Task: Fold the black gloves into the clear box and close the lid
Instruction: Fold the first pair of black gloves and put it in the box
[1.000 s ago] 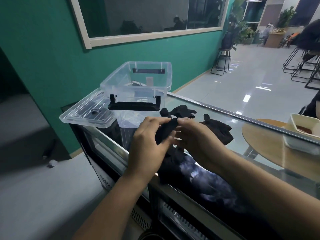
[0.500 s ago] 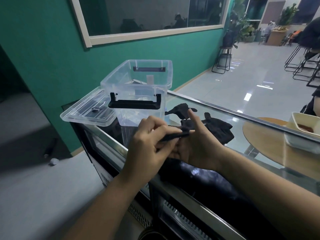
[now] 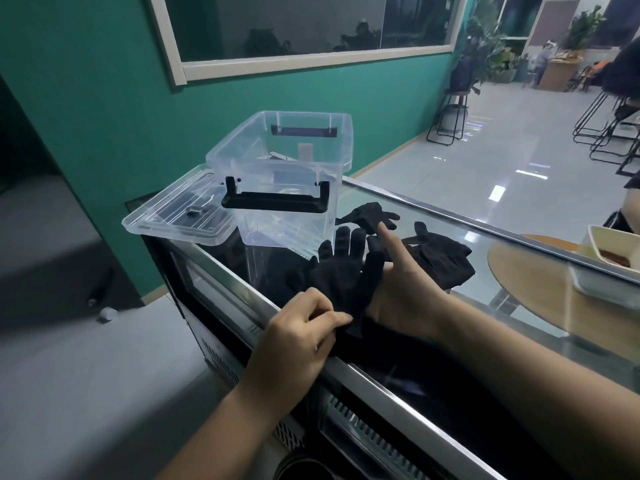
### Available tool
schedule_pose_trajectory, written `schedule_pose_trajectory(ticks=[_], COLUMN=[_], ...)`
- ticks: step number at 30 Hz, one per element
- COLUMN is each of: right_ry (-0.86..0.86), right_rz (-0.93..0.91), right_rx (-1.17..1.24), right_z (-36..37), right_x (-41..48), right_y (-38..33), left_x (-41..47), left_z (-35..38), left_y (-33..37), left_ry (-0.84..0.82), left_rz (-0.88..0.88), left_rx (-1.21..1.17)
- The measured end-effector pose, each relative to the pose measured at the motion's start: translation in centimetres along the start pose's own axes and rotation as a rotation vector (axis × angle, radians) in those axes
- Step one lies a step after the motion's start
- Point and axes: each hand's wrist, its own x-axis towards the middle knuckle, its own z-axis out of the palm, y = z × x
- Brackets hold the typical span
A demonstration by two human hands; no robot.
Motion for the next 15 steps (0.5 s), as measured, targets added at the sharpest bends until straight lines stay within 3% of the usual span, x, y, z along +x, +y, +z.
schedule_pose_trajectory(ticks=[12,15], right_ry=[0.029,0.017], right_rz=[0.016,0.022], right_rx=[0.002,0.055], right_z=[-1.1,-1.5], right_x=[0.6,0.7], right_y=[0.8,0.9], left_x=[-0.3,0.5], left_z=[0.4,0.0], left_y=[0.8,0.9], left_ry=[-0.089,-0.031], left_rz=[-0.018,-0.163], left_rx=[-0.065,-0.213])
